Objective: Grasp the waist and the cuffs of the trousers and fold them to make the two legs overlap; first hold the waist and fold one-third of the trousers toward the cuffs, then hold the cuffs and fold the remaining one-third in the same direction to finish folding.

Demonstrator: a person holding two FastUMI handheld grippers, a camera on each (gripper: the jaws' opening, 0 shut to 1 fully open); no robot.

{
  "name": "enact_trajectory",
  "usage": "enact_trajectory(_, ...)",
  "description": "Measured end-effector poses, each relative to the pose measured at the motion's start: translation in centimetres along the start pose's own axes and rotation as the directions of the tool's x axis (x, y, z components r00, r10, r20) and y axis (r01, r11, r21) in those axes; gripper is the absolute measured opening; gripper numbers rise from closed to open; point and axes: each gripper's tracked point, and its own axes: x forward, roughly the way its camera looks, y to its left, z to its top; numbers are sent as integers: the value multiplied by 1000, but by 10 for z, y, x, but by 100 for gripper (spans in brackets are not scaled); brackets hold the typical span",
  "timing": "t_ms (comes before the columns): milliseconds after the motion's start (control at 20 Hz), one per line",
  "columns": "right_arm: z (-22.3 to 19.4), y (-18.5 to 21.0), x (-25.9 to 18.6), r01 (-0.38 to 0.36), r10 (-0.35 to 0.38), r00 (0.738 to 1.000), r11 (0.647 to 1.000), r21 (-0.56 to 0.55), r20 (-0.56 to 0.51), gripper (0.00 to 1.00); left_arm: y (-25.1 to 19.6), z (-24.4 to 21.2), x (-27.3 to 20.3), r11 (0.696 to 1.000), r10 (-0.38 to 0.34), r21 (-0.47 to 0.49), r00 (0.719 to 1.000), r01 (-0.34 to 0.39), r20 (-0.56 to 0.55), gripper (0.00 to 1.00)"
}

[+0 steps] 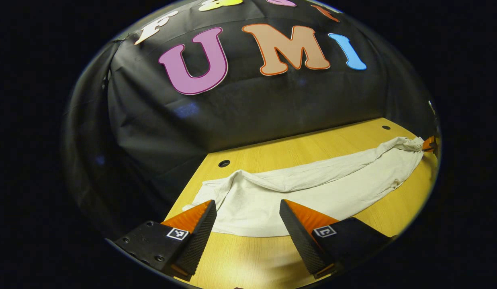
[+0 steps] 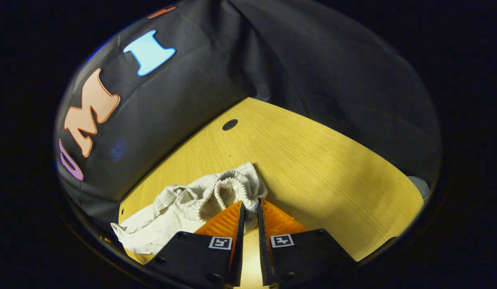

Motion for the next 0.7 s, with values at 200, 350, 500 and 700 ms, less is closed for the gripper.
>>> enact_trajectory(200,18,69,-26,-128,130,990,991,-40,49,21,10,2,8,1000,-16,-26,1000,16,12,96)
enact_trajectory(350,17,142,-44,-215,223,972,971,-104,73,21,29,-3,14,999,-33,-32,999,34,13,96)
enact_trajectory(500,0,198,-57,-243,259,963,954,-178,70,21,58,-9,19,997,-43,-60,999,44,17,96)
enact_trajectory(700,-26,255,-59,-279,295,954,938,-204,52,21,99,-24,20,997,-31,-72,999,31,11,96)
